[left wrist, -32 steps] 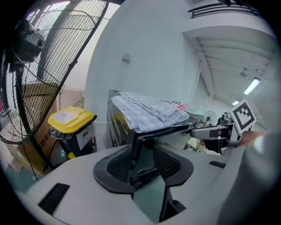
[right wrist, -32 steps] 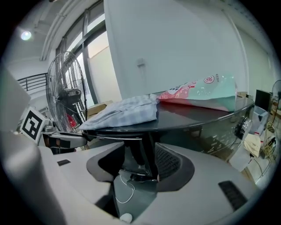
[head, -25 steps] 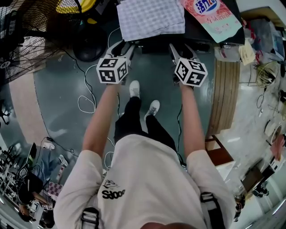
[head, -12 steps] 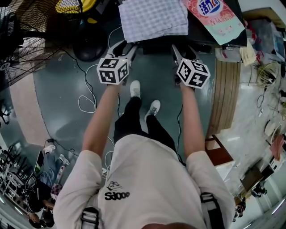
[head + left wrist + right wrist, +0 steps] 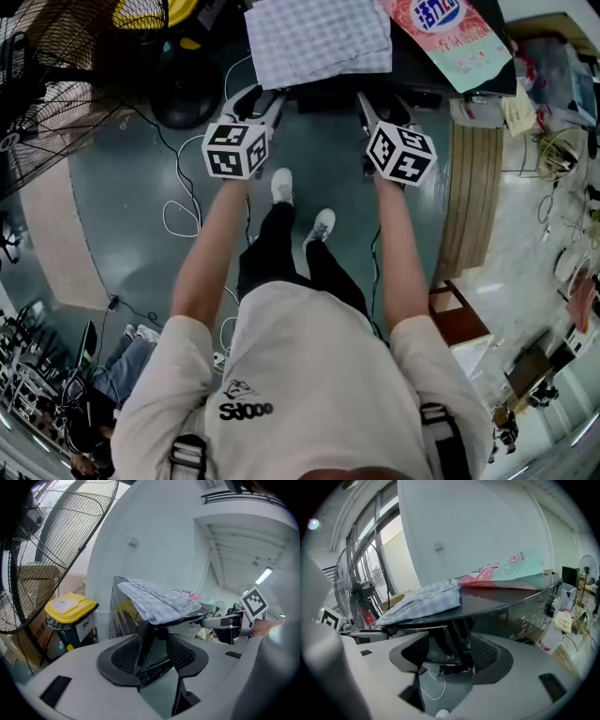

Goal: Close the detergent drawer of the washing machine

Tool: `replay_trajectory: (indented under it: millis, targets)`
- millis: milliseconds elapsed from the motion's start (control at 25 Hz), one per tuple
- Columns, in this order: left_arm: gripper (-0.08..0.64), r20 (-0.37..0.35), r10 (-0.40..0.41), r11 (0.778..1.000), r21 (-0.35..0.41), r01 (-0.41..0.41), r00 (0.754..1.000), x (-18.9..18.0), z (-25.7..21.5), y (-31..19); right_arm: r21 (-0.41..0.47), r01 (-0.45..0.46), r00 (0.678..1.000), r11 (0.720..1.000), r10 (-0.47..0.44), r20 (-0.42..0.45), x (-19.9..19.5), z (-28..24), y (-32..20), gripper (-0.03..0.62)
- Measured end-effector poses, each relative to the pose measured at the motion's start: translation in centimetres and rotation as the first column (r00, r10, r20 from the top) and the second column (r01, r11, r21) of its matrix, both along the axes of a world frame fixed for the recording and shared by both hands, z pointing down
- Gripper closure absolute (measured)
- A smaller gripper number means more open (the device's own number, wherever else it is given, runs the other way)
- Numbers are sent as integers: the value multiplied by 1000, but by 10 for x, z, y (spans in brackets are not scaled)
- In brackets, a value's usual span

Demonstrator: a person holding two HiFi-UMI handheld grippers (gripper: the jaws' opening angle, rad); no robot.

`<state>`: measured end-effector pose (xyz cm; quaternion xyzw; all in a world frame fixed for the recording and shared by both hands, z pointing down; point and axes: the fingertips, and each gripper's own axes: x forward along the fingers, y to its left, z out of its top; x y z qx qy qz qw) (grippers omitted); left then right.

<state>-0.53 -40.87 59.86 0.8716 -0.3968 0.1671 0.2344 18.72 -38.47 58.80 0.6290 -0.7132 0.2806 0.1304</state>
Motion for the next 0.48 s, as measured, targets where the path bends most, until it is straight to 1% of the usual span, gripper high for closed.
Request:
replay_trajectory:
  millis: [120,480]
  targets:
    - [379,4,8,1000,1,-8,1000,1,1,-1,2,-13,1000,1000,13,-16,1,0,0,342]
    - [379,-8,2,1000,8,-2,1000,1,1,-3,4,-10,1000,1000,10,-10,1,1,-2,342]
